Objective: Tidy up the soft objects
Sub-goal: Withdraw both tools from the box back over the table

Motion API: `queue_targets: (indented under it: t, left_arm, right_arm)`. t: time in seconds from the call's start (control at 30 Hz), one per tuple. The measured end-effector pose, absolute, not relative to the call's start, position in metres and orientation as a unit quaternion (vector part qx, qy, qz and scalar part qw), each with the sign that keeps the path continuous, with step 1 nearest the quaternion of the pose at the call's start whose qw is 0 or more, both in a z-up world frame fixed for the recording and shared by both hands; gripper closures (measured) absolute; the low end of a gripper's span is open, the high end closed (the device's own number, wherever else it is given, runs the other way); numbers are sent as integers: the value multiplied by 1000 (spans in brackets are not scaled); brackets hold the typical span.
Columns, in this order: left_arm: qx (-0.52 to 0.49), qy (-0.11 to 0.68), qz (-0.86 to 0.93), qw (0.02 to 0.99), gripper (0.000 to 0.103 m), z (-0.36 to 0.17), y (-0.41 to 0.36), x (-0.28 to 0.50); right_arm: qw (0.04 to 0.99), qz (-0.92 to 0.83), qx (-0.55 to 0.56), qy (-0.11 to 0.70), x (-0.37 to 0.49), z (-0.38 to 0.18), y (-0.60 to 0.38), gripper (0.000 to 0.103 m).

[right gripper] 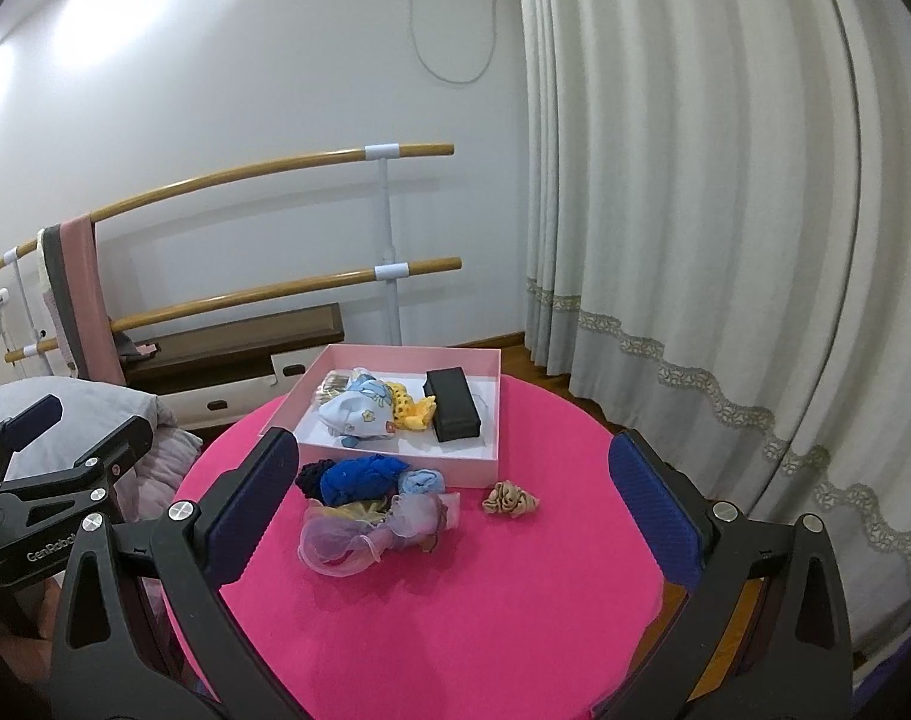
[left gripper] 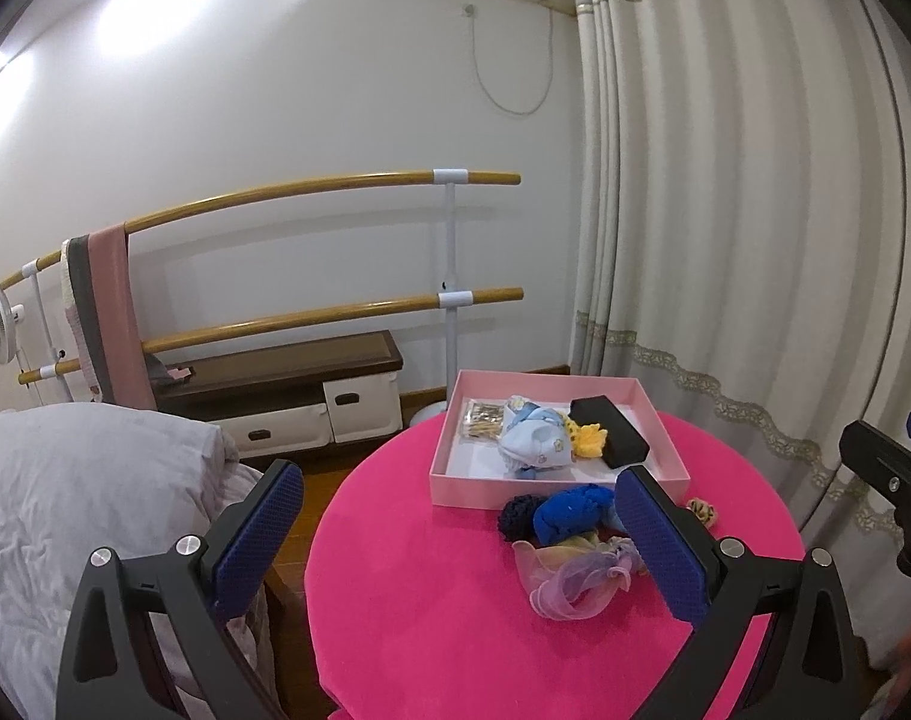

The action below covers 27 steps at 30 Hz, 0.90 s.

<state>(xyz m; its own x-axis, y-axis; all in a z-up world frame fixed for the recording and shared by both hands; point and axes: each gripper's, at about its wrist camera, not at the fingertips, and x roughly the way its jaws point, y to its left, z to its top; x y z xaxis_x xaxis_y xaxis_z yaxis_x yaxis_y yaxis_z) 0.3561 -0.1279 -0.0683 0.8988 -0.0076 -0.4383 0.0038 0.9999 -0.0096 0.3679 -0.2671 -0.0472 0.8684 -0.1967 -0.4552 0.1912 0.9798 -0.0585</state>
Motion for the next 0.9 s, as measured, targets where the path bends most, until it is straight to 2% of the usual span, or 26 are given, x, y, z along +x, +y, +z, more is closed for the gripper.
queue_targets:
  t: [0.37, 0.9]
  left_arm:
    - [-7, 248, -5, 969, 0, -81, -131, 371]
    - [25, 351, -50, 935, 0, -147, -171, 442]
  right_arm:
    - [960, -113, 8, 256, 373, -58, -293, 0]
    - [920, -124, 40, 370, 420, -136, -354, 0]
